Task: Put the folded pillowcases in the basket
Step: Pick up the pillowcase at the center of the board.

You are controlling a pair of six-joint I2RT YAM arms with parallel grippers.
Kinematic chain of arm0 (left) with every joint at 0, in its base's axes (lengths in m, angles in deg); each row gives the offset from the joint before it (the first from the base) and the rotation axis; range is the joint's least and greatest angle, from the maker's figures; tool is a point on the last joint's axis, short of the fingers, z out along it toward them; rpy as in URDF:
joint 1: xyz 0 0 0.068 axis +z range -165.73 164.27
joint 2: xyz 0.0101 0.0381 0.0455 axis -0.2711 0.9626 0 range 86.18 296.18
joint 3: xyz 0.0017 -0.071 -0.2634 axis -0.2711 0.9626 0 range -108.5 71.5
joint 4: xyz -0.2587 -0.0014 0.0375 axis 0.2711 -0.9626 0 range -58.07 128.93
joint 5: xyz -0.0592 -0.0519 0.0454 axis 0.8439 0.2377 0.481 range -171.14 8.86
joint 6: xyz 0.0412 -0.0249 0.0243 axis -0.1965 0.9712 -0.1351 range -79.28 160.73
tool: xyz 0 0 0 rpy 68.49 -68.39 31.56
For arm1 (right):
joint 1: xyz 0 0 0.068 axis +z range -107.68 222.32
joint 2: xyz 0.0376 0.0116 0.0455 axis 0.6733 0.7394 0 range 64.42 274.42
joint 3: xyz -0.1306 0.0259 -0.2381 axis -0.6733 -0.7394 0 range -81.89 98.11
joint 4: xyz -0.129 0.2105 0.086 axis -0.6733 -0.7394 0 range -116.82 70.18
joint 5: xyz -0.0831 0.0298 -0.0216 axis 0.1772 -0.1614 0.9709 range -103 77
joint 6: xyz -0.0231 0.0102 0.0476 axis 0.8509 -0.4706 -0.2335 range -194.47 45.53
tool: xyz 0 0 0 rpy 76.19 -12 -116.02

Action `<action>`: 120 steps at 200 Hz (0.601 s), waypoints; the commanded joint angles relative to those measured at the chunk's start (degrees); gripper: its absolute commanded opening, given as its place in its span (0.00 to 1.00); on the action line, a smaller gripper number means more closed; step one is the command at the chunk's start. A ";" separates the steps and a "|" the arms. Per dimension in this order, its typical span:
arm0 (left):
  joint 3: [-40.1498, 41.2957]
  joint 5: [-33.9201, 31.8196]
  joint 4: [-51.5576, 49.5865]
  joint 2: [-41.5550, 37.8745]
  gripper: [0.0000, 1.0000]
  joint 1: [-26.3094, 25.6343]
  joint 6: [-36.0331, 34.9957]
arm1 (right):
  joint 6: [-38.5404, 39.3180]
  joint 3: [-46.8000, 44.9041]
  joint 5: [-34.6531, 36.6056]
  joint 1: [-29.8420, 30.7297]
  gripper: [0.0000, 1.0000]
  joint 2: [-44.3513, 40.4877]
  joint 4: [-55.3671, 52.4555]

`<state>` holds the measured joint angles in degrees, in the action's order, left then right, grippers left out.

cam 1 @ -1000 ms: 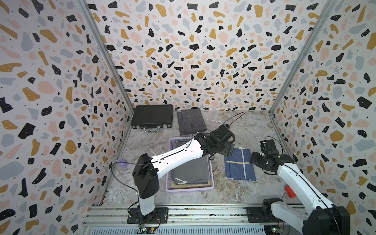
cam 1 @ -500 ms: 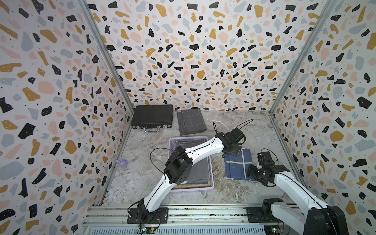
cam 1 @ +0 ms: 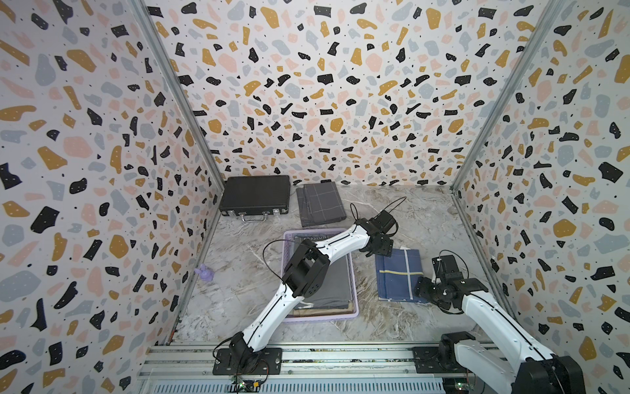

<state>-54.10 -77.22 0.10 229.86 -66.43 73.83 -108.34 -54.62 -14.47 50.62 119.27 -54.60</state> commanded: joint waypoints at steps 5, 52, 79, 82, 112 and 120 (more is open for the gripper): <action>2.10 6.11 3.96 0.99 0.71 -0.71 1.39 | -1.52 0.73 2.44 -0.61 0.76 0.15 -1.66; 4.79 7.06 6.01 0.34 0.51 -0.76 1.30 | -3.08 0.07 1.62 -2.56 0.77 1.83 -1.34; 5.37 5.98 6.03 -0.66 0.44 -0.69 0.78 | -3.75 -0.75 -3.16 -3.51 0.75 3.99 -0.14; 5.43 5.95 6.01 -0.80 0.43 -0.77 0.70 | -3.83 -1.00 -3.75 -3.52 0.74 4.15 0.16; 6.06 5.75 6.01 -1.88 0.32 -0.73 0.32 | -4.24 -3.24 -4.63 -3.54 0.72 4.56 2.10; 6.23 5.92 6.00 -2.06 0.28 -0.80 0.27 | -4.27 -3.65 -4.84 -3.56 0.70 4.80 2.95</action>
<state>-49.80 -71.51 7.73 229.27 -66.91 74.72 -111.66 -56.18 -17.34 47.27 123.43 -52.55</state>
